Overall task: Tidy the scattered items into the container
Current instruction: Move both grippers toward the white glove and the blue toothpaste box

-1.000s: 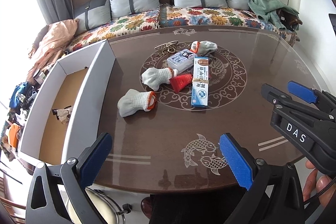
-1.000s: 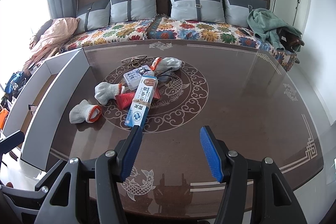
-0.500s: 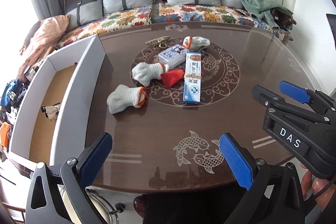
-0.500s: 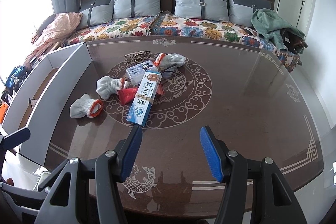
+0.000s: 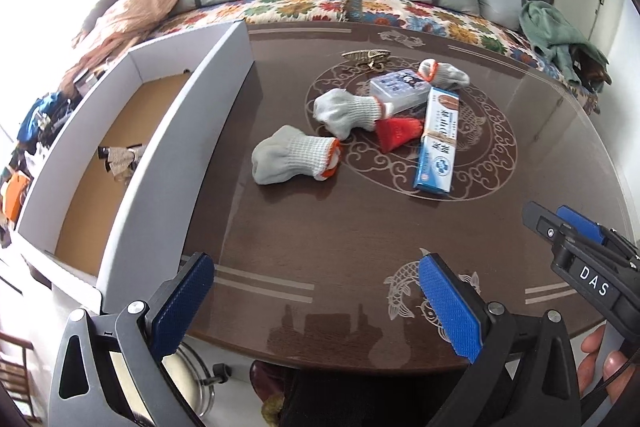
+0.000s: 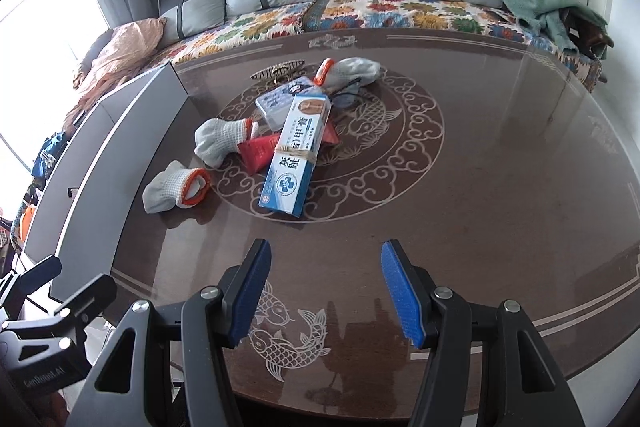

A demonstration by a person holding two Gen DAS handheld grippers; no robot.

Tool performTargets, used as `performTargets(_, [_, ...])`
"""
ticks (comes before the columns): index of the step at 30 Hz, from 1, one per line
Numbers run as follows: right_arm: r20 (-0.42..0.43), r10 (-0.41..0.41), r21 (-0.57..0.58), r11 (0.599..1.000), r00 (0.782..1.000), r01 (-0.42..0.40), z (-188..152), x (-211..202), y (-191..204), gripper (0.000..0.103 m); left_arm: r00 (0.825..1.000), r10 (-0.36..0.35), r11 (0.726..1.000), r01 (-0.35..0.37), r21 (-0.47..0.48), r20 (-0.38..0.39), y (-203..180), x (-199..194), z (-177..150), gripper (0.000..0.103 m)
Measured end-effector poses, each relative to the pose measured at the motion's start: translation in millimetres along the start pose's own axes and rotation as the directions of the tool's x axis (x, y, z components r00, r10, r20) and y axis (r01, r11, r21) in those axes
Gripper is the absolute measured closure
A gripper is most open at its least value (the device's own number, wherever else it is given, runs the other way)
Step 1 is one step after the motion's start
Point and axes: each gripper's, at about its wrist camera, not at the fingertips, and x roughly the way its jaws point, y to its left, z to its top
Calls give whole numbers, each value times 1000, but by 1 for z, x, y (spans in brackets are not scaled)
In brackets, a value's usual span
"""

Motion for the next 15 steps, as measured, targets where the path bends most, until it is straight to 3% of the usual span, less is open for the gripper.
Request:
performTargets(8, [-44,-27,-48,999,999,24,10,33,21,44,999,15,1000,-16,-13,-29,6,16,4,0])
performTargets(15, [-70,-8,-22,1000,998,6,22,55,26,44,998,15,999,-17,-27,-58,14,29,7,0])
